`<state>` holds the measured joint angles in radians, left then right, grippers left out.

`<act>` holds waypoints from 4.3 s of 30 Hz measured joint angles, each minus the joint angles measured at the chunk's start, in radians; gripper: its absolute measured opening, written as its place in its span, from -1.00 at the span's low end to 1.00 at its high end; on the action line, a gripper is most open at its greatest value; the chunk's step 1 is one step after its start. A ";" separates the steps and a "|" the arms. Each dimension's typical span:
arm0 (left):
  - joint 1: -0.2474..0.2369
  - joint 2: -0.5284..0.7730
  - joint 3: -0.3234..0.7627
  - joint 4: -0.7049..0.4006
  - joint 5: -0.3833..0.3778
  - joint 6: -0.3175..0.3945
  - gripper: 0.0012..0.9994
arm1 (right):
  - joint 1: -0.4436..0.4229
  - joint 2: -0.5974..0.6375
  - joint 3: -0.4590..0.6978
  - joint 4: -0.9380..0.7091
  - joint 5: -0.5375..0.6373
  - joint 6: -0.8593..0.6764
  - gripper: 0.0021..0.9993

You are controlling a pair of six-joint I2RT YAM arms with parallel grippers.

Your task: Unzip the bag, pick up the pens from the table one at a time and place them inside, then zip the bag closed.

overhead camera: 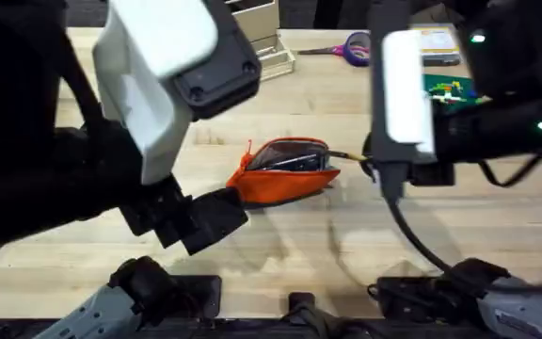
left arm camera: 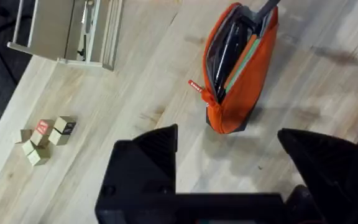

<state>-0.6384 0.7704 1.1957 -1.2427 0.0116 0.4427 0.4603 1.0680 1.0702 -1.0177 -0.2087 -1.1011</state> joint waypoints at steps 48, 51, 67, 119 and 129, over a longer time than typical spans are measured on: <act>0.000 0.000 0.000 0.000 0.000 0.000 0.99 | 0.173 0.483 0.000 0.392 -0.003 -0.016 -0.57; 0.000 0.000 0.000 0.000 0.000 0.000 0.99 | 0.173 0.487 0.000 0.390 -0.005 -0.006 0.14; 0.000 0.000 0.000 0.000 -0.008 0.000 0.99 | 0.173 0.487 0.000 0.390 -0.006 -0.006 0.99; 0.350 -0.103 -0.220 0.082 -0.028 0.260 0.99 | 0.173 0.335 0.000 0.359 -0.009 -0.005 0.99; 0.579 -0.103 -0.361 0.177 0.231 0.422 0.99 | 0.173 0.294 0.000 0.352 -0.009 -0.002 0.99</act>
<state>-0.0590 0.6678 0.8344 -1.0661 0.2430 0.8652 0.6331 1.3618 1.0702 -0.6661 -0.2176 -1.1027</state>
